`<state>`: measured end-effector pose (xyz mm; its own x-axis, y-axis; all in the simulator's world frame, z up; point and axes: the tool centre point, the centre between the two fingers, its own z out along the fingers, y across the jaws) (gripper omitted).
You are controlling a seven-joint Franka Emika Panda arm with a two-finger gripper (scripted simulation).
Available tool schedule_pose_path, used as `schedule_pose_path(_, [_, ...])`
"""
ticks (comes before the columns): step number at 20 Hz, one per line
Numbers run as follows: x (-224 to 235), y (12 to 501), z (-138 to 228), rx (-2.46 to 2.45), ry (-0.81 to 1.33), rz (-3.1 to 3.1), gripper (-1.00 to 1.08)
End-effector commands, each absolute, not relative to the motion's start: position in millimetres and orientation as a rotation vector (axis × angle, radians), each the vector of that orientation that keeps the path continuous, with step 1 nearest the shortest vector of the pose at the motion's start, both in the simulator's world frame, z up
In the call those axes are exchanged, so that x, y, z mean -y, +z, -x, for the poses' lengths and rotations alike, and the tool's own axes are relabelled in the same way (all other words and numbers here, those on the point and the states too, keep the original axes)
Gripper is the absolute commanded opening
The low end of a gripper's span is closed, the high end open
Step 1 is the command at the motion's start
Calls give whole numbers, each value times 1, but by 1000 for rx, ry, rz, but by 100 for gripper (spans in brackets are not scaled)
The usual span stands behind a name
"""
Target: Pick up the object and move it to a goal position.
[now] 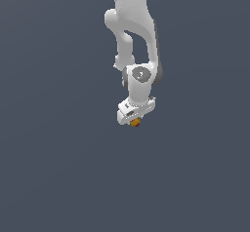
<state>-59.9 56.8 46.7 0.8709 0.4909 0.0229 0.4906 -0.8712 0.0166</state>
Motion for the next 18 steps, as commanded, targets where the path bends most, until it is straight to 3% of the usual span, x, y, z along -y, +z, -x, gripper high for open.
schedule_pose_path(1, [-66, 35, 71, -820, 0, -3033, -100])
schedule_pose_path(10, [-58, 42, 63, -817, 2, -3032, -100])
schedule_pose_path(18, [-31, 66, 30, -818, 2, -3033, -100])
